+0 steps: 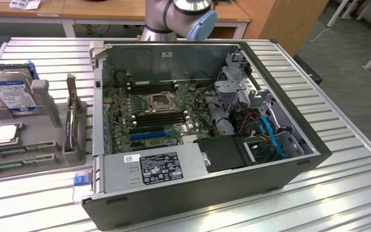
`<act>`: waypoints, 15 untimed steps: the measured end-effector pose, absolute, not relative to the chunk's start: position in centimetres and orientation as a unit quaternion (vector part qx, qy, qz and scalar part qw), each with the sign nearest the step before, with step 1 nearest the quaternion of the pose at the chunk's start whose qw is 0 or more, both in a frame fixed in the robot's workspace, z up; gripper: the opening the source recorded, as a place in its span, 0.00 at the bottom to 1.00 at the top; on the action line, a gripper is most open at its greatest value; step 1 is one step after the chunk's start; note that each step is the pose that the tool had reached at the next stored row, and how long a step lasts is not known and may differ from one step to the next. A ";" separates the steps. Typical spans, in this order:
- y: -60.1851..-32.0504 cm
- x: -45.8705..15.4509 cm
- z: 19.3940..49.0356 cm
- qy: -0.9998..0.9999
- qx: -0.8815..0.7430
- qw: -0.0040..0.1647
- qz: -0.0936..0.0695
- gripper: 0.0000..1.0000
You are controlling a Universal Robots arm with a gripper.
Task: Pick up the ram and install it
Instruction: 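Pick up the ram and move it above insertion slot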
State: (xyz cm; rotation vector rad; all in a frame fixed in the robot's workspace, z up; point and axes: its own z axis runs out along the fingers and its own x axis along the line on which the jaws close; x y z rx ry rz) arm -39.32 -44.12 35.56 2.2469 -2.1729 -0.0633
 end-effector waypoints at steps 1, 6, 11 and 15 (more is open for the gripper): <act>-44.1 -39.3 35.5 -0.695 0.719 0.008 -0.020 0.30; -44.1 -39.3 35.0 -0.695 0.719 0.008 -0.020 0.30; -44.1 -39.3 34.6 -0.695 0.719 0.008 -0.020 0.30; -44.1 -39.3 34.3 -0.695 0.719 0.008 -0.020 0.30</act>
